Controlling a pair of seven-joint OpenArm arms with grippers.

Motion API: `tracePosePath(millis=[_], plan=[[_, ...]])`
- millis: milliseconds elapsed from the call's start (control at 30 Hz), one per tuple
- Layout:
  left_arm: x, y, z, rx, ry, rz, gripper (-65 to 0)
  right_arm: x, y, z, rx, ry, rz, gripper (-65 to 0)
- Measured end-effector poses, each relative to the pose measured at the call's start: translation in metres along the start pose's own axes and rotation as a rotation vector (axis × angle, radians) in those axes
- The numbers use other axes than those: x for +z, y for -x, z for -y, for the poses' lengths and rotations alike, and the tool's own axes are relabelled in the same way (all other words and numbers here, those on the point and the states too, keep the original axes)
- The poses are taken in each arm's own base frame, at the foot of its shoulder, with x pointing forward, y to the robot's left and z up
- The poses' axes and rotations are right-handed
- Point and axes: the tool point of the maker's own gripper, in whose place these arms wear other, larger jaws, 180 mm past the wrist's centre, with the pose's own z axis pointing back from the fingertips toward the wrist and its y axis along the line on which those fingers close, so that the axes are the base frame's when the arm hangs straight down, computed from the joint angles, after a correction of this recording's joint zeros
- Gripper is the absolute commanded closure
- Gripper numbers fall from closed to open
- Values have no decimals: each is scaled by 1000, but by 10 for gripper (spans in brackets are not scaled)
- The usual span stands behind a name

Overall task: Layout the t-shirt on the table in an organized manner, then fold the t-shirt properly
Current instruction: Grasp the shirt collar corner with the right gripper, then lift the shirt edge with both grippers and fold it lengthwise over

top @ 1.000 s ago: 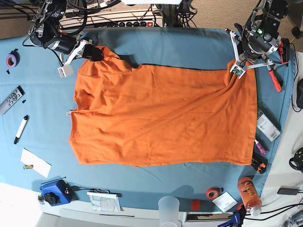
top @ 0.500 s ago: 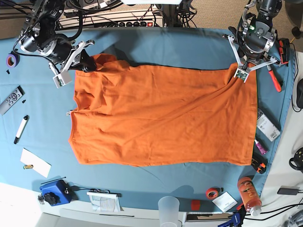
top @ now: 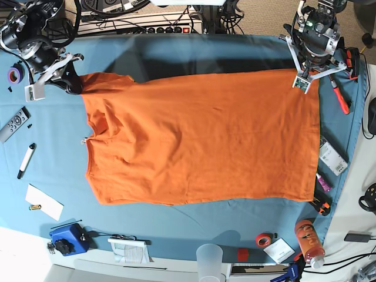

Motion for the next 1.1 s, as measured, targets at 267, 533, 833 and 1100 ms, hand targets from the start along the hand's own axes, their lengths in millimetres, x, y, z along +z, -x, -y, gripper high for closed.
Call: tracePosePath(millis=[267, 533, 833, 1100], plan=[[0, -10, -8, -11, -41, 46, 0, 0, 1, 3, 4, 15, -10, 0], [4, -62, -18, -43, -39, 225, 0, -10, -4, 18, 86, 94, -77, 0], [-1, -110, -28, -17, -17, 358, 0, -48, -39, 14, 265, 167, -72, 0], [-38, -107, -40, -4, -30, 283, 0, -94, -50, 26, 227, 146, -80, 0]])
